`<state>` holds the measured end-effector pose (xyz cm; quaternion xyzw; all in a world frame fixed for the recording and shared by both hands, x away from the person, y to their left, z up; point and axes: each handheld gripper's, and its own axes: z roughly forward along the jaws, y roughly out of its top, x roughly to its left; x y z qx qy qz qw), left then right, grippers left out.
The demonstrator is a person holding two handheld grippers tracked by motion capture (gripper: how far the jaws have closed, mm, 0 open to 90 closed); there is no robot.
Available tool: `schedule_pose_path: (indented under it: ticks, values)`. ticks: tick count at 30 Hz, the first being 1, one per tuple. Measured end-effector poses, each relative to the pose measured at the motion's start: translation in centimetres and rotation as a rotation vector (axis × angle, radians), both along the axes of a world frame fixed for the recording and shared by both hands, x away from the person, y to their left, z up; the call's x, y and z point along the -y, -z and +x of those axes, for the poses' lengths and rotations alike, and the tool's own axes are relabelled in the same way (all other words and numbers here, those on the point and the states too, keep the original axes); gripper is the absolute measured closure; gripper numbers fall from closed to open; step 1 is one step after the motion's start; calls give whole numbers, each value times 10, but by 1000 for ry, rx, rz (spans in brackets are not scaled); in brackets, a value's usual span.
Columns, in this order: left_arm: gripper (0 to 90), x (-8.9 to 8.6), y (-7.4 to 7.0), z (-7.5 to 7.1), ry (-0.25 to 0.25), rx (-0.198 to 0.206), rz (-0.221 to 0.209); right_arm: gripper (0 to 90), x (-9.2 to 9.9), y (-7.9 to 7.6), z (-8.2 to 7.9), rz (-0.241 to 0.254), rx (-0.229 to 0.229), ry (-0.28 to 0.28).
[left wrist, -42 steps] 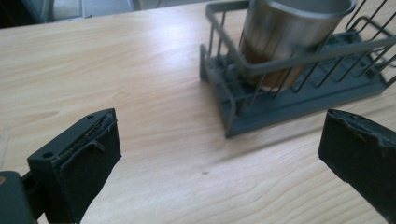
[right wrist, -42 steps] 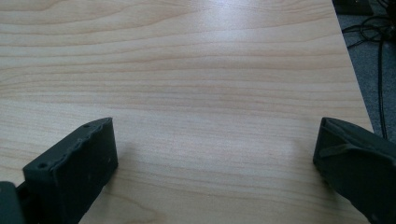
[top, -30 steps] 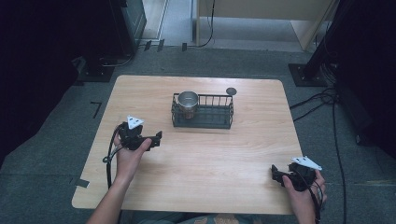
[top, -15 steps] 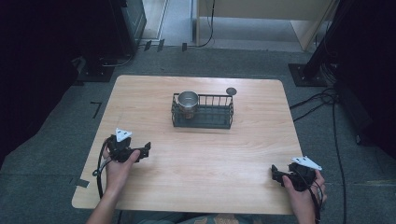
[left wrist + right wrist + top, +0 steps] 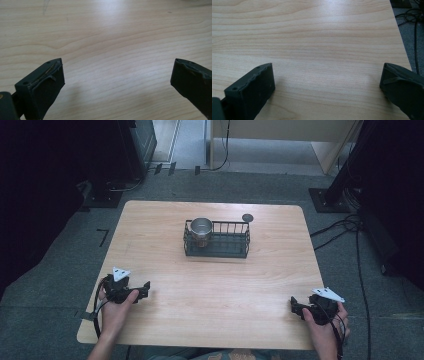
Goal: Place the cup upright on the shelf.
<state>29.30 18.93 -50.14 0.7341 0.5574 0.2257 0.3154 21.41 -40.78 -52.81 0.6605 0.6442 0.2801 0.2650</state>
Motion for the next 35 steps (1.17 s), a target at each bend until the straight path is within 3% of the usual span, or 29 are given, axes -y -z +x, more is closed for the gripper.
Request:
schedule_pose_path:
  ticks: [8,10,16,20,24,26,29,35]
  values:
    - [0,-23,9,-11,-53,-1,24,0,0,0,0,0,0,0]
    - [0,-27,9,-14,-68,11,48,0,0,0,0,0,0,0]
    - [0,-35,12,-21,-93,-2,71,0,0,0,0,0,0,0]
    - [0,-41,15,-29,-111,-2,110,0,0,0,0,0,0,0]
    - [0,-44,17,-30,-133,-5,81,0,0,0,0,-1,1,0]
    - [0,-45,17,-28,-109,-30,44,0,0,0,0,0,1,0]
    - [0,-43,17,-29,-95,-32,45,0,0,0,0,0,1,0]
    - [0,-40,17,-30,-111,-31,41,0,0,0,0,0,1,-1]
